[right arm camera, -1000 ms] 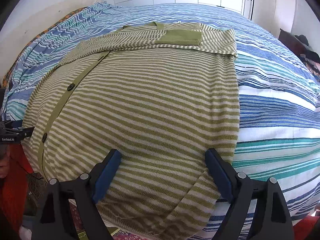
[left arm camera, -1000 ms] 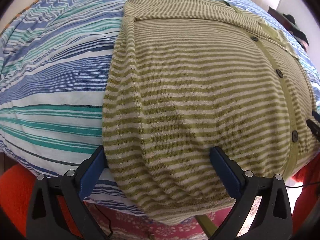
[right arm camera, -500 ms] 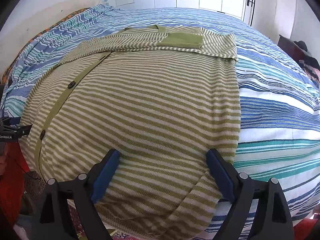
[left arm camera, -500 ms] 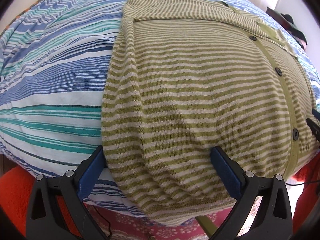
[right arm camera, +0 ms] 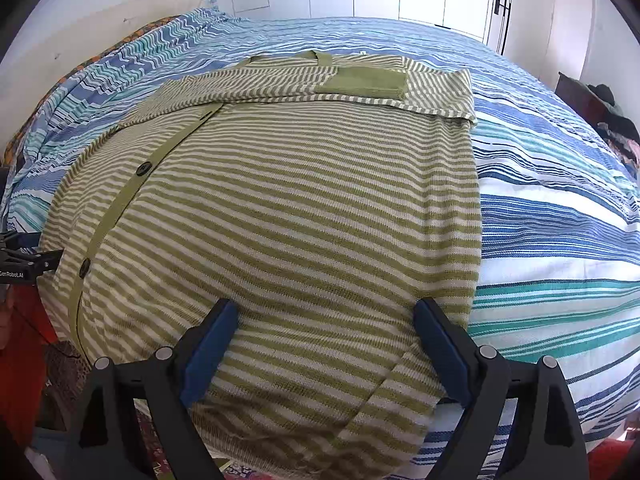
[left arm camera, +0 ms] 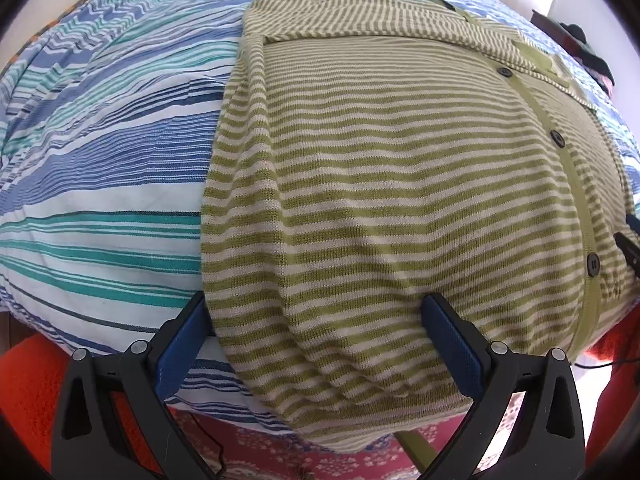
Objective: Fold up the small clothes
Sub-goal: 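Position both grippers at the hem of the cardigan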
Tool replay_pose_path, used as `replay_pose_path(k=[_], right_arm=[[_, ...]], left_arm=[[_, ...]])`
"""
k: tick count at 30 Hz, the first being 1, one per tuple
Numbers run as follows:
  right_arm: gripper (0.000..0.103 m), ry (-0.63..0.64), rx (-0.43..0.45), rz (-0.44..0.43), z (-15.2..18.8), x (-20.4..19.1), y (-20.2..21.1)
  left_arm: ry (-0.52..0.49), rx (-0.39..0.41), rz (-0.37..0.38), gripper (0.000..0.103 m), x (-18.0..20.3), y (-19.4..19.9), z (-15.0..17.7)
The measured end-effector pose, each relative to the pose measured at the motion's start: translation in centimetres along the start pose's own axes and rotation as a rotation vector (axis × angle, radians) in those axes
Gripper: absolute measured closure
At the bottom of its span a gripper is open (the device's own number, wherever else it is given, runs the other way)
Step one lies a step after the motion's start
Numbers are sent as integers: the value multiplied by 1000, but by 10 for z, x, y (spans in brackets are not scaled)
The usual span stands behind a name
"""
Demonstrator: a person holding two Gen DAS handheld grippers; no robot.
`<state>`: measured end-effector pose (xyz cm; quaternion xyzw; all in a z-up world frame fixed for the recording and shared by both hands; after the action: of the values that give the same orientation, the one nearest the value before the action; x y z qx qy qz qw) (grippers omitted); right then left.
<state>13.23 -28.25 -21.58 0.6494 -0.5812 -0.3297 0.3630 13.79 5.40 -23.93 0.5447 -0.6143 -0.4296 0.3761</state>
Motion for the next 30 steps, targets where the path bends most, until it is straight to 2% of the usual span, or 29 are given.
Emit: replay_pose_path(k=[30], right_arm=[[13,12,12,6,-1,0,0]], left_arm=[[-13,-6,1,0,2,-2,0]])
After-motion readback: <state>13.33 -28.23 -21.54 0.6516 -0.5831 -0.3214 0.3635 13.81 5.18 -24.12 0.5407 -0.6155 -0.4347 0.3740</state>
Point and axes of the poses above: each gripper's, at about its wrist camera, not at the fingertips, and y roughly against the way its jaws point, x to its right, z to its underside, the point moved 5 cm from there along -y, roughly the way its jaws point, and after that the axes turned 4 degrees about -x, right-handed, at the moved point
